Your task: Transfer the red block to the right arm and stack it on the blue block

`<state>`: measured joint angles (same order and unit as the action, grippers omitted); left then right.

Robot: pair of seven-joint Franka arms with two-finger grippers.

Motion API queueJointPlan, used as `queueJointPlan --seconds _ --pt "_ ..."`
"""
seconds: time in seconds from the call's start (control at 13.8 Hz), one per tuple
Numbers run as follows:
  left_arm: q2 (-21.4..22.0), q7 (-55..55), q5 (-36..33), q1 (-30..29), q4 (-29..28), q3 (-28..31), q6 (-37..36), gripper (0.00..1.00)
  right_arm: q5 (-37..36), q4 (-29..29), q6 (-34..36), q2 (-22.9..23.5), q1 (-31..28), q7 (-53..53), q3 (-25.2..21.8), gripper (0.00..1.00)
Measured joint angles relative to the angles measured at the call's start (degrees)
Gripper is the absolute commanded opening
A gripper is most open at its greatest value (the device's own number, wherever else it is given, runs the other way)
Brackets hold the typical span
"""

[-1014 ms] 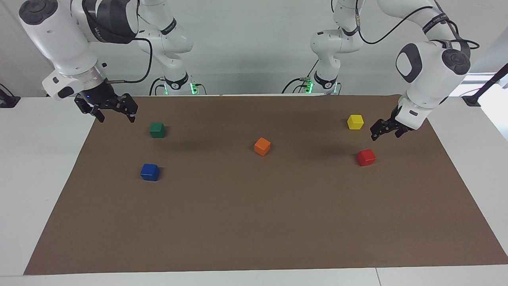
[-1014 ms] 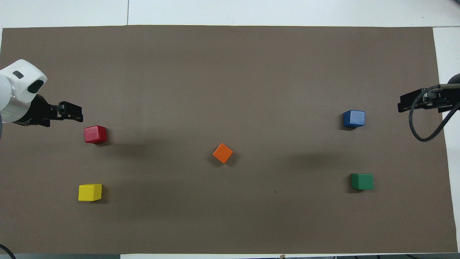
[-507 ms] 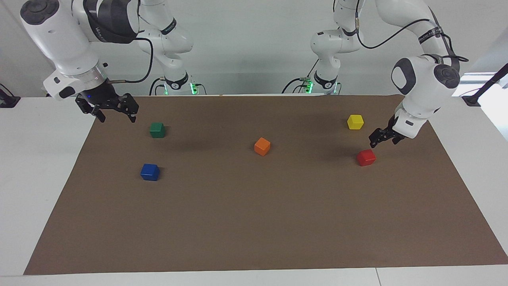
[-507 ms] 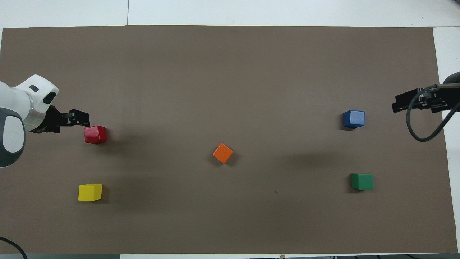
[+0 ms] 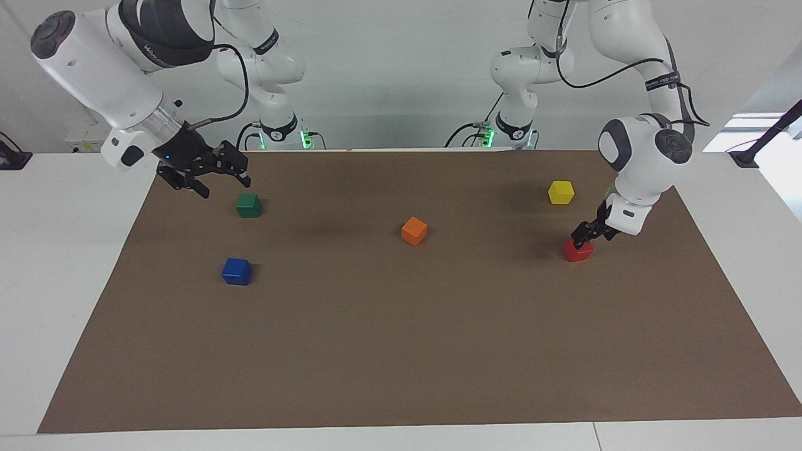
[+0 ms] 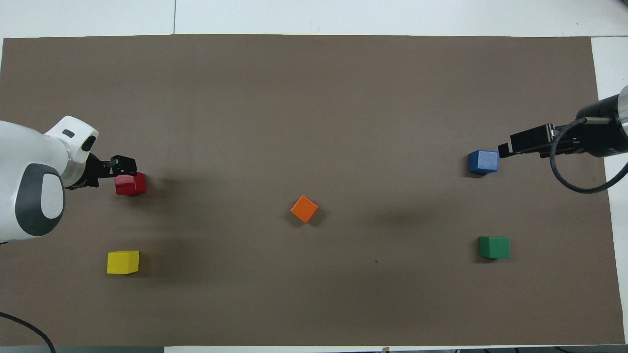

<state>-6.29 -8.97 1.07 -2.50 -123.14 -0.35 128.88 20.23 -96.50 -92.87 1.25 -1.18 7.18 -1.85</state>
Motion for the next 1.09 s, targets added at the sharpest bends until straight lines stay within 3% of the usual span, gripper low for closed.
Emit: queueJointPlan --seconds 0.51,0.58,0.65,0.8,0.87,1.09 --pt "-1.77 -0.27 0.0 1.54 -3.43 -0.54 5.39 1.0 23.71 -5.83 -0.22 0.66 -3.62 5.5 -0.18 1.0" --pt "-2.34 -0.27 -0.12 1.9 -3.43 -0.57 5.57 0.93 27.04 -6.55 0.22 0.87 -4.33 6.2 -0.2 1.0" --pt "-2.93 -0.27 -0.76 2.26 -3.42 -0.57 5.79 0.76 30.64 -7.26 0.74 1.0 -4.65 6.77 -0.22 1.0" --pt "-3.68 -0.27 -2.42 2.38 -3.34 -0.58 5.71 0.2 38.43 -10.36 0.91 1.12 -4.72 10.15 -0.19 1.0" --pt "-3.69 -0.27 -2.59 2.34 -3.13 -0.5 5.22 0.0 42.06 -12.03 1.19 1.27 -5.03 11.75 -0.19 1.0" --pt "-3.58 -0.43 -2.67 2.1 0.32 -0.18 -1.5 0.0 51.96 -16.08 5.17 2.33 -6.76 16.94 -0.23 1.0"
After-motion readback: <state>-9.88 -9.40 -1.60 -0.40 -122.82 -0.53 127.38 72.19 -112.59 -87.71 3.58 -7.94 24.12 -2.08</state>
